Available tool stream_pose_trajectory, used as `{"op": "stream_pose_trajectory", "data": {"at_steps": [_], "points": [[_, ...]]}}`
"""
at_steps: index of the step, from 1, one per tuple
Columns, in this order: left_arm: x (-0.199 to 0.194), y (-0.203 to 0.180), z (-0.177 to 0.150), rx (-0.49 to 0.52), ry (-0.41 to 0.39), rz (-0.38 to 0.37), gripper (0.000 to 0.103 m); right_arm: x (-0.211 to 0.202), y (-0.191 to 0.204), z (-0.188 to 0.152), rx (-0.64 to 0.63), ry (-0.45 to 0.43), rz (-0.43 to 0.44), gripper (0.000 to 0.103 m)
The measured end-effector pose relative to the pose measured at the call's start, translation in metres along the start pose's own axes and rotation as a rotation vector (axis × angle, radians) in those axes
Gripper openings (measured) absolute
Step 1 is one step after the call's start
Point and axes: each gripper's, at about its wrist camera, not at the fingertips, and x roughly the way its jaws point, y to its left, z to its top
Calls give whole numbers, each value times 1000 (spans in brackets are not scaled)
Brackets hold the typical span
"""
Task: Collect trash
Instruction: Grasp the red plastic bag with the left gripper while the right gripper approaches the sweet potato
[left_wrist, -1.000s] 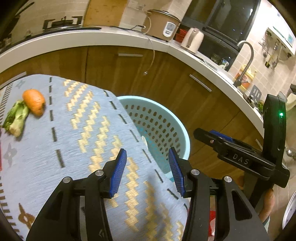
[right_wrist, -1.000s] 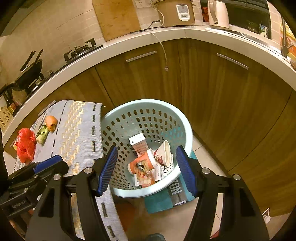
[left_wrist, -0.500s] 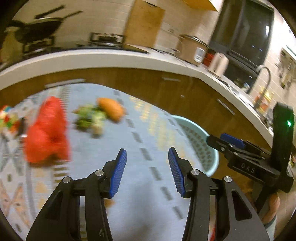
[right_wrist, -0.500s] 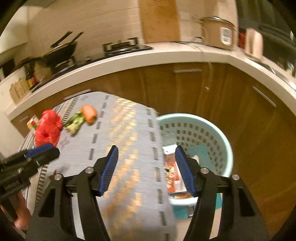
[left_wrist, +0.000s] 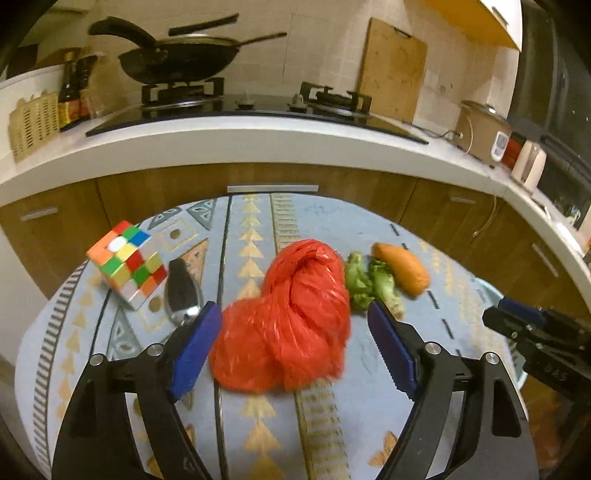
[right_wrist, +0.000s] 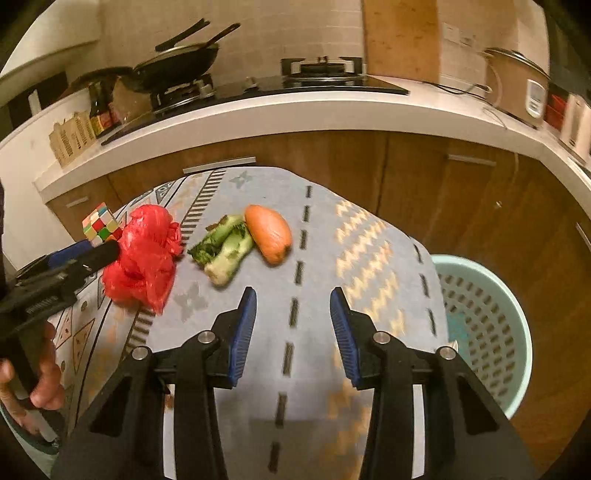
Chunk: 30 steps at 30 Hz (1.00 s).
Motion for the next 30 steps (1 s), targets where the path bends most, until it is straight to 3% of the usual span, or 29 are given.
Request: {"op": "stream_pose_trajectory", "data": {"at_steps": [7, 11, 12, 14, 18, 30], "points": [[44, -1, -1, 16, 43, 19, 75, 36, 15, 29, -46, 28, 19, 38], [59, 0, -11, 24, 71, 31, 67, 56, 21, 38, -59, 28, 17, 45], [63, 0, -14, 26, 87, 45, 58, 64, 22, 39, -62, 26, 16, 47], [59, -3, -15, 41, 68, 53, 56, 73, 24, 40, -65, 12, 0, 47], [56, -4, -15, 48, 51, 27, 43, 91, 23, 41, -50, 22, -11, 49], [49, -4, -17, 42, 22, 36, 40, 104, 24, 42, -57, 50, -45, 49]]}}
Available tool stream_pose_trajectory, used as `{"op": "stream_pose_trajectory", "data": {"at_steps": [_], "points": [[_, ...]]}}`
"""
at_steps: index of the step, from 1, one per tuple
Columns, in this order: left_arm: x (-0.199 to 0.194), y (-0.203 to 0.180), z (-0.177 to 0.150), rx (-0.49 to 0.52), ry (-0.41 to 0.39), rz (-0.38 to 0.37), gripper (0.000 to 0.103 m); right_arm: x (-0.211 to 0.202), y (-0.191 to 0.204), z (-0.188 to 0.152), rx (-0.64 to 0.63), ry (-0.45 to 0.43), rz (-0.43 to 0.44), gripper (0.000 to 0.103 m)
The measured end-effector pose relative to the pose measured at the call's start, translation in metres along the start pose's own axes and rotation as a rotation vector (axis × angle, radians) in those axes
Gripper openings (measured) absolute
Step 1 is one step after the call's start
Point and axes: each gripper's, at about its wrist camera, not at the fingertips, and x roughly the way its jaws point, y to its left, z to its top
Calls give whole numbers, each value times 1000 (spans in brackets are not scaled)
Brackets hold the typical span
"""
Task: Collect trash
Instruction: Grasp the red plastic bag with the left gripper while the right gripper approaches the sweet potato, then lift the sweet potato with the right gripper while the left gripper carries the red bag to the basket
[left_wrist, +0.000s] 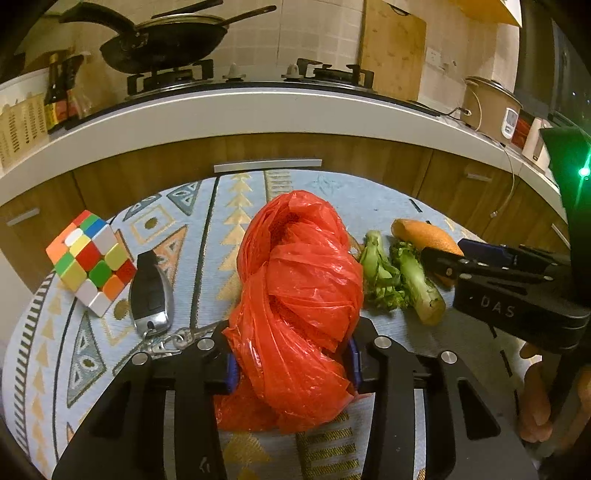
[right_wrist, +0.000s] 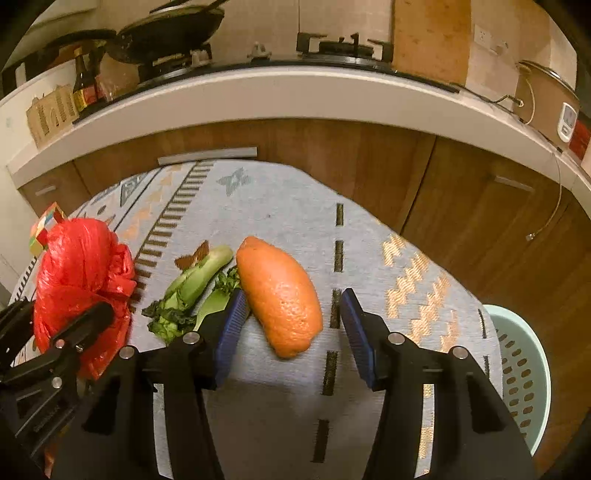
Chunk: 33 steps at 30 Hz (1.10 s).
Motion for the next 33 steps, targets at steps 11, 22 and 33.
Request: {"op": "stream_pose_trajectory", "data": {"at_steps": [11, 22, 33], "points": [[-27, -8, 4, 18, -71, -4, 39, -32, -8, -9, 19, -80, 39, 23], [-81, -66, 15, 77, -153, -131, 39, -117, -58, -39, 113, -194, -33, 23], [-82, -156, 9, 172, -105, -288, 39, -171, -150, -89, 277, -209, -171, 23]]}}
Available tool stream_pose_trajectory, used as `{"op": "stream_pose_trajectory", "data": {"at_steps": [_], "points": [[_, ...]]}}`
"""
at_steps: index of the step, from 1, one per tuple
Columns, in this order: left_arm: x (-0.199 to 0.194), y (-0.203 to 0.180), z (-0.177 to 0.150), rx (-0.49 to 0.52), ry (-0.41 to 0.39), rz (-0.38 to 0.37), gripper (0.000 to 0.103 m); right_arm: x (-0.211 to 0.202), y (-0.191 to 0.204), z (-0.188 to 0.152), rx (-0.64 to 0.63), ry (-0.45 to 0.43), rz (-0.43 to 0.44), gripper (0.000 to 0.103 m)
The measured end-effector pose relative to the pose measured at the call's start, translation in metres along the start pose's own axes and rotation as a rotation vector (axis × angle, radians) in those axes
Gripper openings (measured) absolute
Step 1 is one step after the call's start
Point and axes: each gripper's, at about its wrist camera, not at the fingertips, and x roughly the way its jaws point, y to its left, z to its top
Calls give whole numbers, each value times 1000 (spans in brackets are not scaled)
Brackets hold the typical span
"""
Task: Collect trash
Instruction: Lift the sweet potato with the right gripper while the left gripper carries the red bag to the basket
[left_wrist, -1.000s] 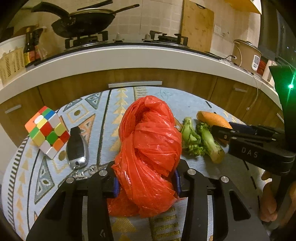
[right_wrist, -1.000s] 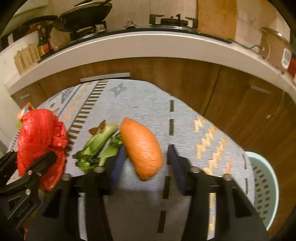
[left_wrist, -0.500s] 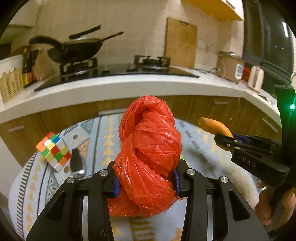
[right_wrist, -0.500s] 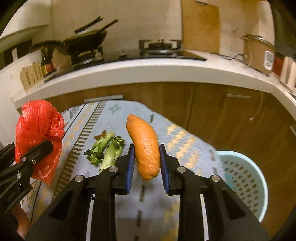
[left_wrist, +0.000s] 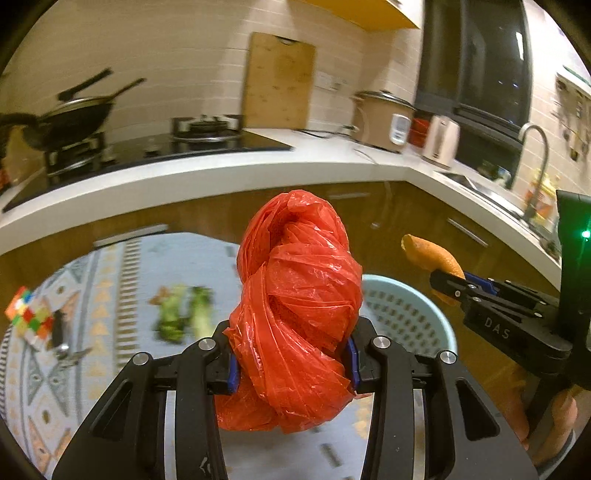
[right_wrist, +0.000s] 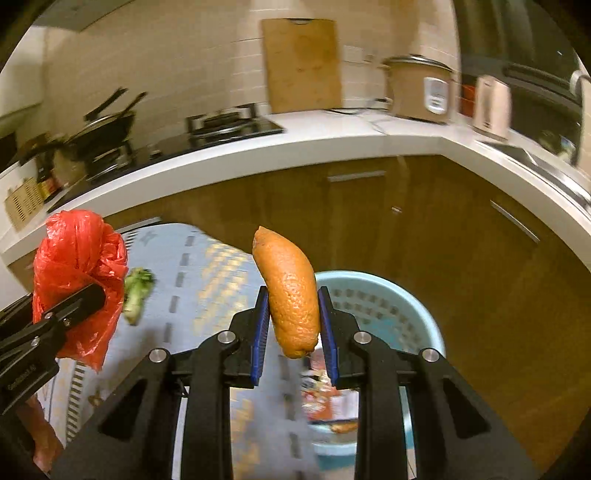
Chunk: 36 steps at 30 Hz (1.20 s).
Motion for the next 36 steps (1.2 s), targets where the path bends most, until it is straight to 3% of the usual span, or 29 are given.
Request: {"op": "stream_pose_trajectory", "data": {"at_steps": [5, 11, 19, 23, 26, 29, 31, 32, 36], "points": [[22, -36, -2, 40, 61, -43, 39, 0, -35, -15, 35, 25, -114, 23], [54, -74, -12, 97, 141, -92, 39, 12, -77, -35, 124, 101, -132, 23], [84, -97, -25, 138, 224, -129, 40, 24, -92, -46, 154, 157, -119, 25], [88, -101, -28, 143, 237, -133, 60, 26, -95, -48, 168, 165, -129, 26], [86, -99, -28, 134, 229, -137, 61, 28, -98, -49, 177, 174, -116, 28], [84, -96, -25, 115, 221, -142, 69, 30, -99, -49, 182, 179, -110, 31], [82, -92, -22, 95, 211, -153, 70, 28, -100, -48, 184, 175, -112, 42], [82, -91, -21, 87, 208, -159, 73, 26, -100, -48, 189, 165, -114, 54], [75, -85, -17, 47, 183, -183, 81, 19, -103, -45, 203, 143, -105, 55]]}}
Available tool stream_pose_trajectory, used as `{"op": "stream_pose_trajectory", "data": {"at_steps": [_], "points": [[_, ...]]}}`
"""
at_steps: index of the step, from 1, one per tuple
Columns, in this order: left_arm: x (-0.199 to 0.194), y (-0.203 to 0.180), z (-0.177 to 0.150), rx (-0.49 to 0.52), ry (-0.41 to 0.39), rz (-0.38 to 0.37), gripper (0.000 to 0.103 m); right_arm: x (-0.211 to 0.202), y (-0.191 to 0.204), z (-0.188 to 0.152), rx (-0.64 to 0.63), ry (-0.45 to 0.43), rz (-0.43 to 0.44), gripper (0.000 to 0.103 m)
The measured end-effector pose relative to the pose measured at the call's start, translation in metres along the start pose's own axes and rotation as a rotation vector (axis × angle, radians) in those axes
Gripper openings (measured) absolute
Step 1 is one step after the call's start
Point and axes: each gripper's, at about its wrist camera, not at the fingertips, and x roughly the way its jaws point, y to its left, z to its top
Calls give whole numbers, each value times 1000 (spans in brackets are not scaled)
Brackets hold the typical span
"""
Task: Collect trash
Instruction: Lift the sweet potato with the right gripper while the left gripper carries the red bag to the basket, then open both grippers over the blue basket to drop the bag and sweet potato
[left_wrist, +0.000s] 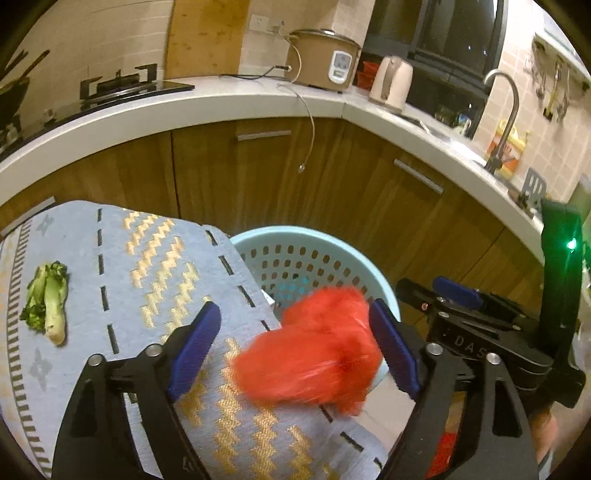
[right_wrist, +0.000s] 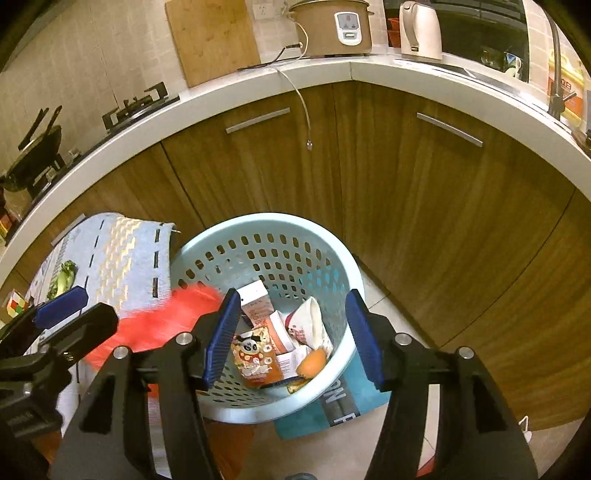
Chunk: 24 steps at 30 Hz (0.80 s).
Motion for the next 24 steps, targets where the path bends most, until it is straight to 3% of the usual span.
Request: {"op": "stream_pose_trajectory", "data": {"at_steps": [9, 16, 22, 24], "points": [[-21, 13, 1, -29, -46, 0, 81, -17, 8, 6, -12, -35, 16, 55], [-44, 35, 1, -64, -89, -13, 81, -29, 37, 11, -65, -62, 42, 55], [-71, 79, -1, -107, -139, 23, 76, -33, 72, 13, -124, -69, 71, 55], [-77, 99, -2, -134, -143, 47, 67, -33, 87, 12, -143, -68, 87, 55]]}}
